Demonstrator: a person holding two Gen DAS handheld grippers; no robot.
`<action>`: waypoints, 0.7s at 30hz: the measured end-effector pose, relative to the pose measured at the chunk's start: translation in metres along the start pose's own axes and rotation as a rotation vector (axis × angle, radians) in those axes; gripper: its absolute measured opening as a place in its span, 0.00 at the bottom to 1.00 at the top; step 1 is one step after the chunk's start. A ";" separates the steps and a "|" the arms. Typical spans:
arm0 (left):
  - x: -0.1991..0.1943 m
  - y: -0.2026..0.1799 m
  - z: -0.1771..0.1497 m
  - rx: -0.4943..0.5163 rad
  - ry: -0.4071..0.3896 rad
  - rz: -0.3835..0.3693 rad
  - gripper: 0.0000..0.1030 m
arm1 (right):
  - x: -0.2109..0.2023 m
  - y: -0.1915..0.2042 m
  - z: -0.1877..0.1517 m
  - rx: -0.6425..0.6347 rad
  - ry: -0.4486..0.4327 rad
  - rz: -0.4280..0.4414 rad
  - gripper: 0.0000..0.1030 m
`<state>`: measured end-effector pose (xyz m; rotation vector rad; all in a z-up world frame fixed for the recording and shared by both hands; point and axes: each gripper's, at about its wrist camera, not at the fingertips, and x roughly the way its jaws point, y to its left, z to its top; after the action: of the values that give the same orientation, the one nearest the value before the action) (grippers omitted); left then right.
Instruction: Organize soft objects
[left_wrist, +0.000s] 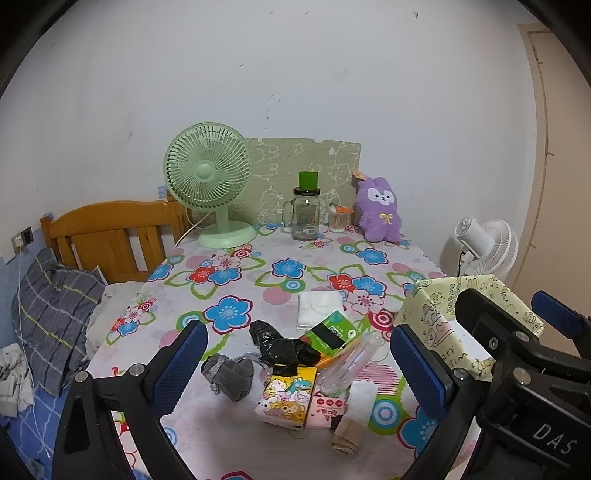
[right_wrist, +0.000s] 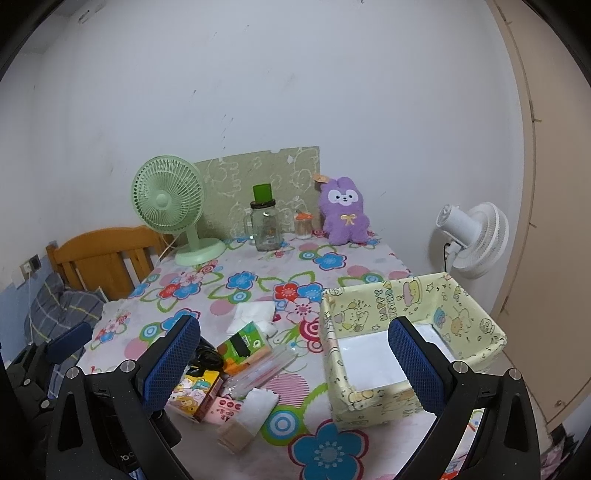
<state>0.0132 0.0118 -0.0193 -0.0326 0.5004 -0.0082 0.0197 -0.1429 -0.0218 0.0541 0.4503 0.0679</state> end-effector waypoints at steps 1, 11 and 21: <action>0.001 0.002 -0.001 -0.001 0.002 -0.003 0.96 | 0.002 0.001 -0.001 0.003 0.001 0.001 1.00; 0.016 0.014 -0.017 -0.008 0.029 -0.010 0.93 | 0.018 0.013 -0.017 0.010 0.025 -0.001 0.99; 0.030 0.023 -0.038 -0.013 0.071 -0.011 0.93 | 0.032 0.024 -0.037 -0.003 0.067 0.023 0.98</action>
<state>0.0216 0.0328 -0.0676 -0.0476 0.5717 -0.0168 0.0310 -0.1154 -0.0672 0.0539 0.5167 0.0937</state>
